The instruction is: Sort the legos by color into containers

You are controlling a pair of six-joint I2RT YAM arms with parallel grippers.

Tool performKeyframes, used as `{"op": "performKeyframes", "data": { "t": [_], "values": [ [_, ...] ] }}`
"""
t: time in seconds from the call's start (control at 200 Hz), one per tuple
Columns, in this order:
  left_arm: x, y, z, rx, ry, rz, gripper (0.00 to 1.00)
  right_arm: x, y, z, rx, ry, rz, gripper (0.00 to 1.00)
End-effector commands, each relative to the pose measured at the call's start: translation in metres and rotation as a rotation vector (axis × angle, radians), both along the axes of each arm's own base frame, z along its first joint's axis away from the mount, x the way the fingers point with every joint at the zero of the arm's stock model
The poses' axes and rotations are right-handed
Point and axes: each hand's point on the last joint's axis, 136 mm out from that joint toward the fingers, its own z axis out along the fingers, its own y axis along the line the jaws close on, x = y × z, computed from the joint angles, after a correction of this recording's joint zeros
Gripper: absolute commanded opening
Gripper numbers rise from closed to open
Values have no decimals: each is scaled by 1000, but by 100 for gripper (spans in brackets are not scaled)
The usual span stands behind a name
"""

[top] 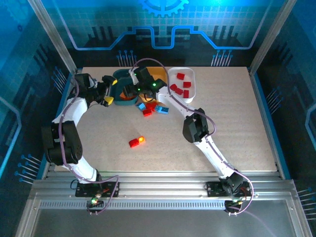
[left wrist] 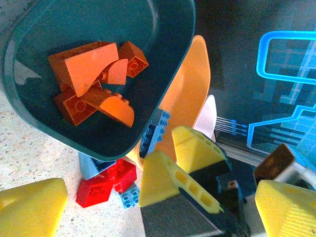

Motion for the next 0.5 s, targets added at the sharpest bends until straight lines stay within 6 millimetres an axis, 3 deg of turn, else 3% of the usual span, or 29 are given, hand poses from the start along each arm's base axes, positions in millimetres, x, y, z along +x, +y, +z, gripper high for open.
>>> {"op": "performKeyframes", "data": {
  "t": [0.0,0.06,0.16,0.265,0.36,0.49],
  "values": [
    [-5,-9,11,4,-30,-34,99,-17,-19,73,12,-79,-13,76],
    [-10,-13,14,40,-27,-40,99,-32,-38,88,11,-61,-61,74],
    [-20,-22,16,86,-11,-48,99,-63,-66,85,31,-24,-112,71],
    [-39,-36,9,164,27,-81,99,-99,-104,56,2,7,-175,71],
    [-59,-60,-9,275,56,-159,99,-126,-143,32,-45,35,-241,71],
    [-88,-93,-39,423,109,-300,99,-155,-178,5,-111,83,-263,72]
  ]
}}
